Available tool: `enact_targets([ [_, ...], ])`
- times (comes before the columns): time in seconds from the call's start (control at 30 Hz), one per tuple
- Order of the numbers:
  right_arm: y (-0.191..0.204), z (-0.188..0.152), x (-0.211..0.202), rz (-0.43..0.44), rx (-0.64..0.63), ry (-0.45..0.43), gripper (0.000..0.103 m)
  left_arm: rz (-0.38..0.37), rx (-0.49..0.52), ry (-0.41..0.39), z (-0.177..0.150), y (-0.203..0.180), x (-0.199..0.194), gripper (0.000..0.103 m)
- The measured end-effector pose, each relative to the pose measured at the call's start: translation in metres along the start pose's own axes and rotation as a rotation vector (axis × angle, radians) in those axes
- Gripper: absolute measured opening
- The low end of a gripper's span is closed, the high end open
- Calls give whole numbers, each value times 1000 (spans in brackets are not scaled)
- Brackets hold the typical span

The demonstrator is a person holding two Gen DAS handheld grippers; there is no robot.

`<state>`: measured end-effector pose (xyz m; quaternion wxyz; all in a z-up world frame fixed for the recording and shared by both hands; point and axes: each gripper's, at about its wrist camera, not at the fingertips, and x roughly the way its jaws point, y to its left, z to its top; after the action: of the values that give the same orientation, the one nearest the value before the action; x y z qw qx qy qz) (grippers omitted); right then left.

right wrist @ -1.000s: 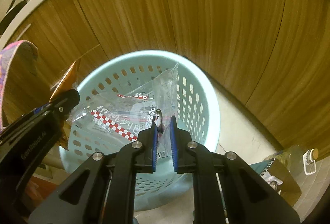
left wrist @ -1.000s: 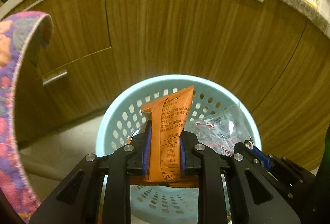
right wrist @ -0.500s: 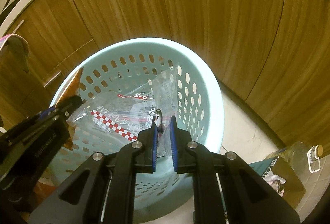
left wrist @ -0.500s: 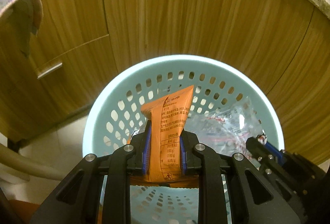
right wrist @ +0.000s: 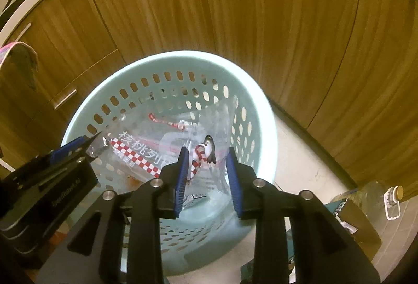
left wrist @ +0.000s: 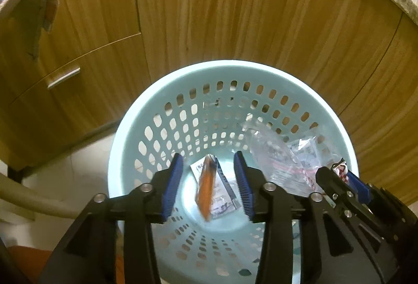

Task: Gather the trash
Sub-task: 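Carry bag and wrapper over the blue basket and open both tools, then move both tools back over the orange peels on the table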

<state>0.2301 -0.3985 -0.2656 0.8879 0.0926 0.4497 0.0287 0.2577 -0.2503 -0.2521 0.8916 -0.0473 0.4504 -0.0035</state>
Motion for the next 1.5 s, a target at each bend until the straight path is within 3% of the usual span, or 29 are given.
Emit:
enact_targets([
  [0.1, -2, 0, -8, 11, 13, -4, 35, -22, -36, 6, 0, 4, -7, 49],
  [0.17, -2, -1, -15, 10, 8, -20, 49, -38, -49, 11, 0, 4, -13, 51],
  [0.57, -5, 12, -84, -32, 21, -101, 49, -97, -45, -66, 6, -10, -82, 54],
  [0.73, 12, 28, -130, -33, -3, -170, 49, -125, -53, -146, 22, -2, -128, 54],
  [0.83, 35, 41, -159, -26, -33, -221, 49, -143, -82, -187, 35, 13, -159, 54],
  [1.1, 123, 65, -230, 40, -133, -335, 49, -144, -129, -344, 69, 68, -264, 69],
  [1.27, 182, 70, -259, 94, -209, -369, 49, -110, -153, -438, 86, 116, -320, 76],
  [1.5, 274, 56, -280, 211, -331, -367, 49, -34, -143, -488, 83, 184, -368, 76],
])
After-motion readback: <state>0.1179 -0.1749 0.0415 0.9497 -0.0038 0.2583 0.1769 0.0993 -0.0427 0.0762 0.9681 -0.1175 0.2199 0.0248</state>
